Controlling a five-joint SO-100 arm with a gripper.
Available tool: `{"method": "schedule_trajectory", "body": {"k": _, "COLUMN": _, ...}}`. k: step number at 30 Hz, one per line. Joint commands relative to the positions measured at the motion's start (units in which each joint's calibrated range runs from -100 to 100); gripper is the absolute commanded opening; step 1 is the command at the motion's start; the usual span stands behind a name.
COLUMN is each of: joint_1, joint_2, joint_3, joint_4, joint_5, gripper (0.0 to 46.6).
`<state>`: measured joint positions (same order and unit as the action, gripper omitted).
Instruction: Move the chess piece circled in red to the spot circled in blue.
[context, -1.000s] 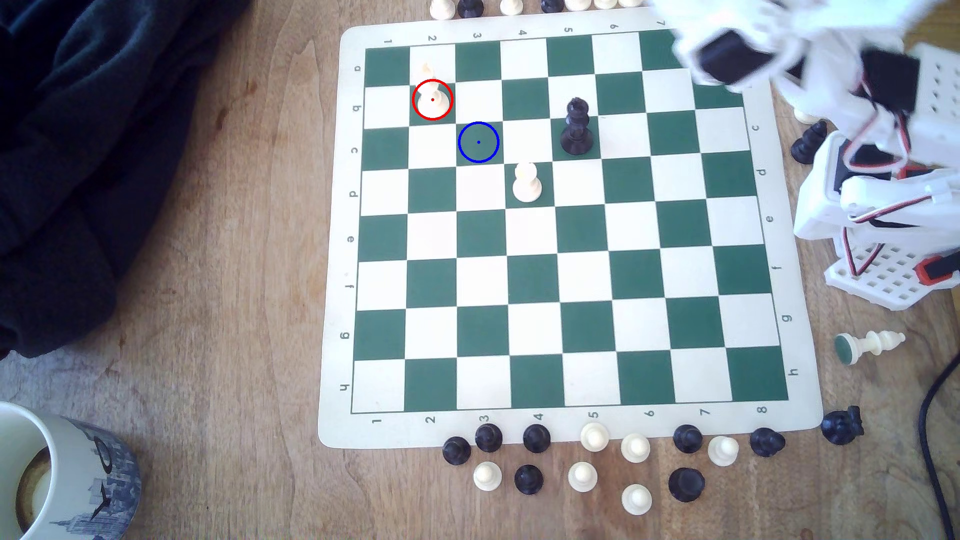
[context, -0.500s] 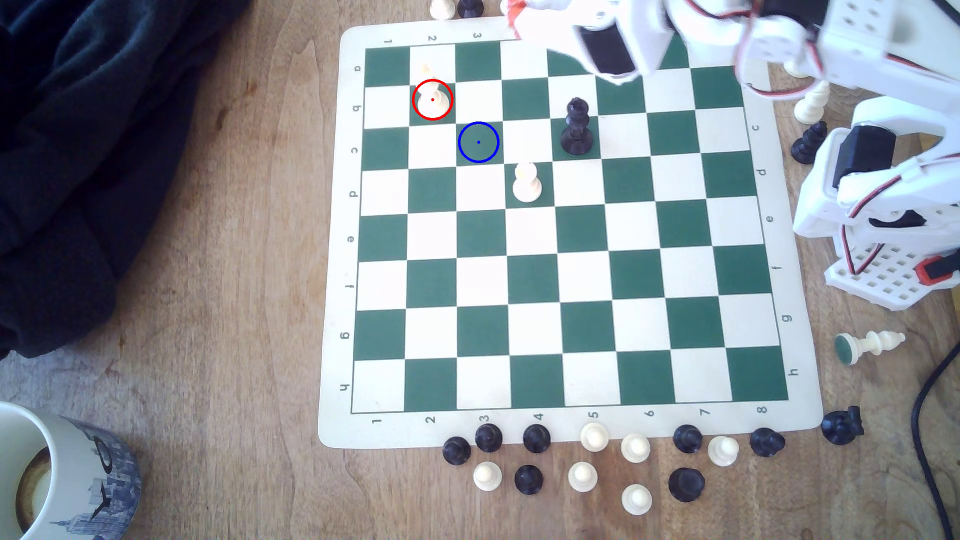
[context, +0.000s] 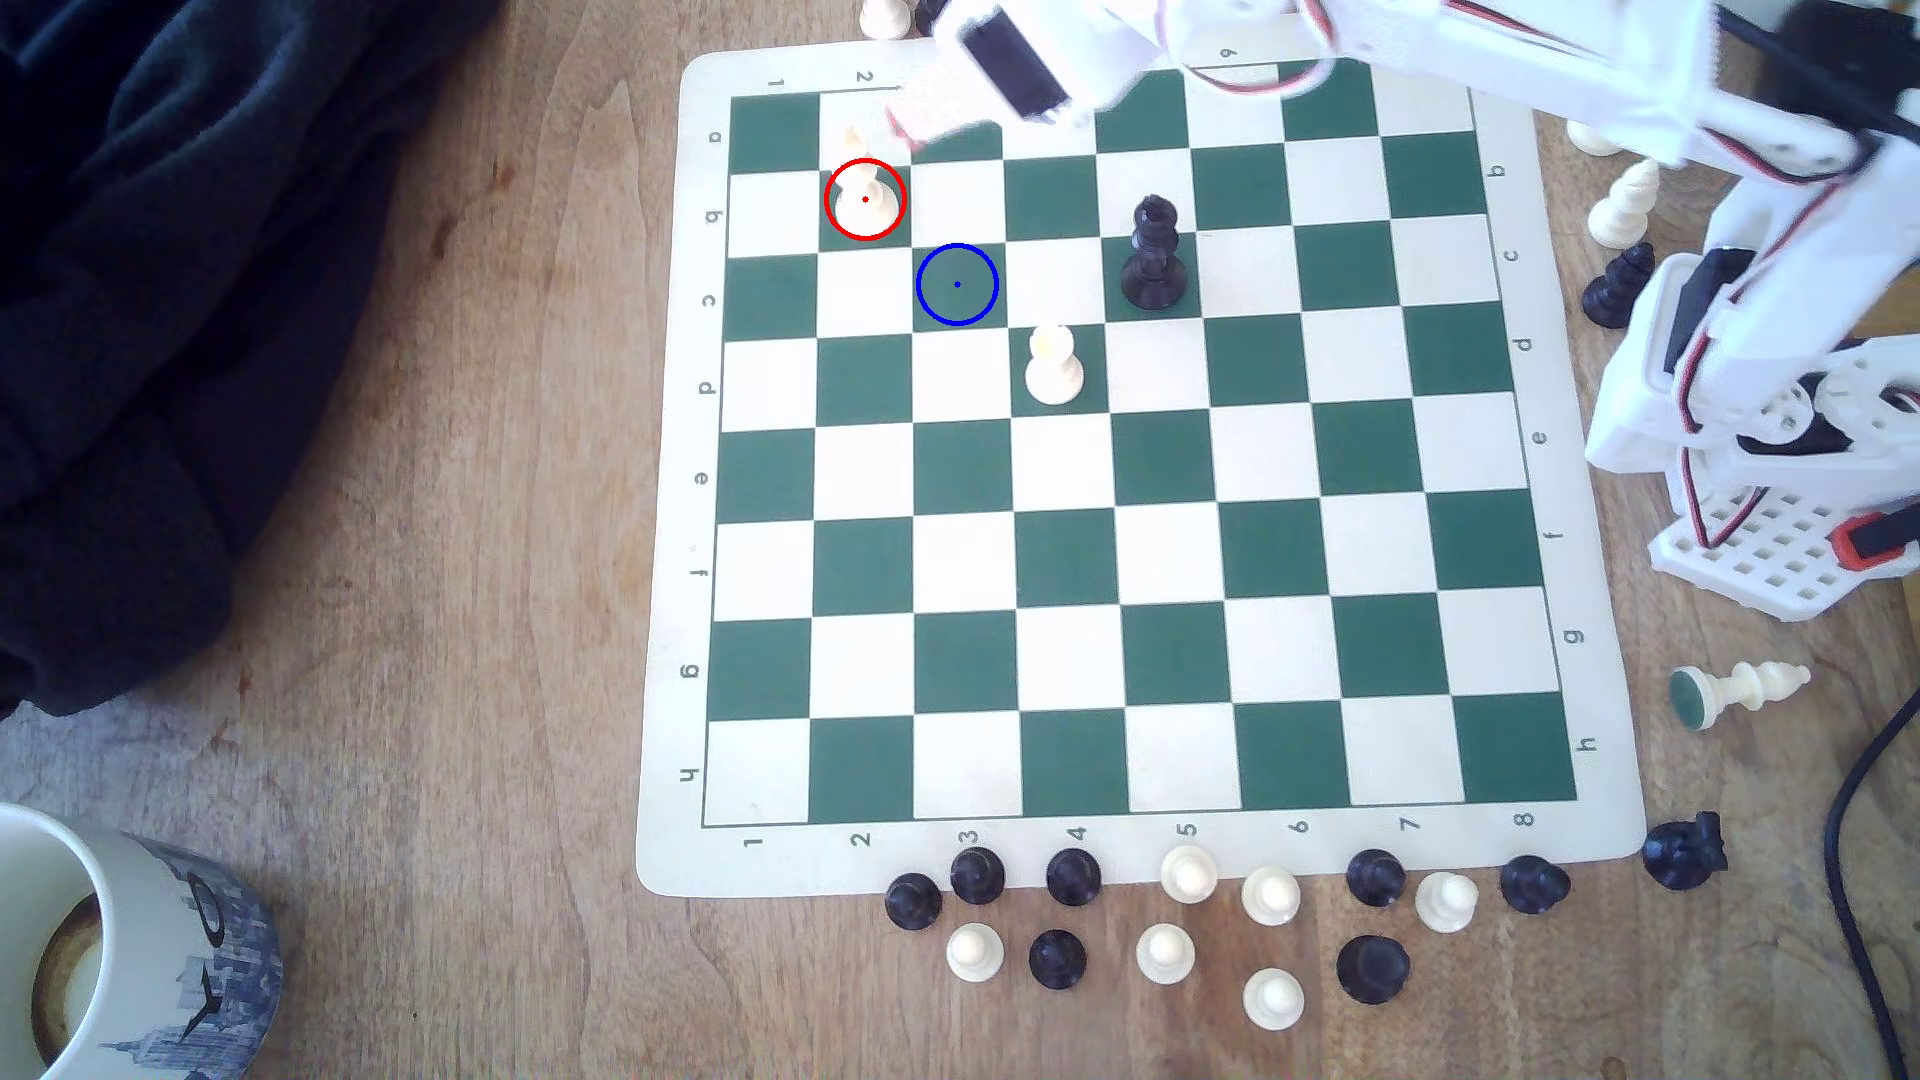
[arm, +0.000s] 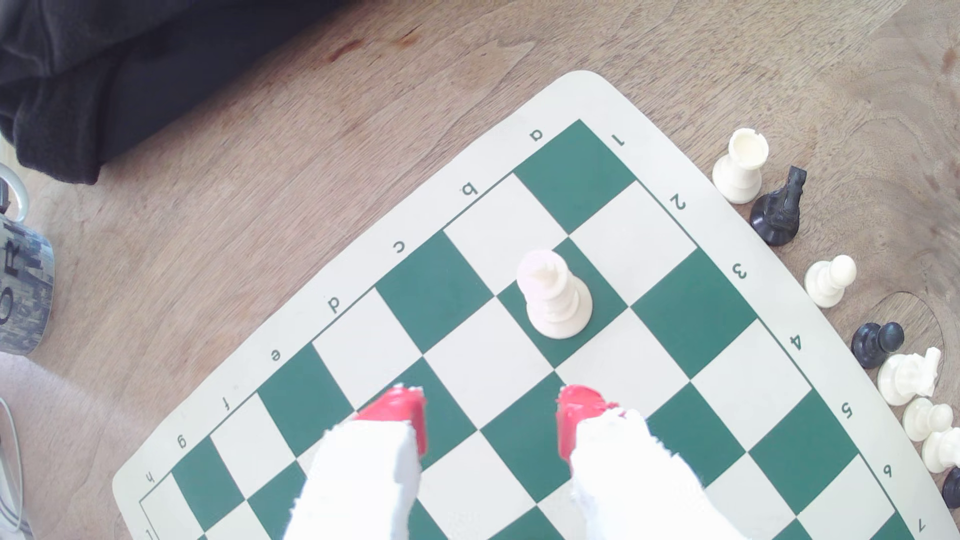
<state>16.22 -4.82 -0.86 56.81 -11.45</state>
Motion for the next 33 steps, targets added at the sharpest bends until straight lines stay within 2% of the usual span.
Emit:
{"method": "schedule_trajectory", "body": {"k": 1, "joint_1": 0.24, "joint_2": 1.25, "joint_3": -8.66, "joint_4": 0.27, "joint_5": 0.1, "gripper": 15.9}}
{"method": "schedule_trajectory", "body": {"k": 5, "joint_1": 0.55, "joint_2": 6.26, "joint_3": -13.28, "joint_4": 0.27, "joint_5": 0.44, "gripper": 18.7}}
{"method": "schedule_trajectory", "body": {"k": 13, "joint_1": 1.65, "joint_2": 16.53, "joint_3": -22.62, "joint_4": 0.27, "joint_5": 0.88, "gripper": 19.0}}
{"method": "schedule_trajectory", "body": {"k": 33, "joint_1": 2.04, "joint_2": 29.18, "joint_3": -28.97, "joint_4": -3.25, "joint_5": 0.68, "gripper": 19.6}}
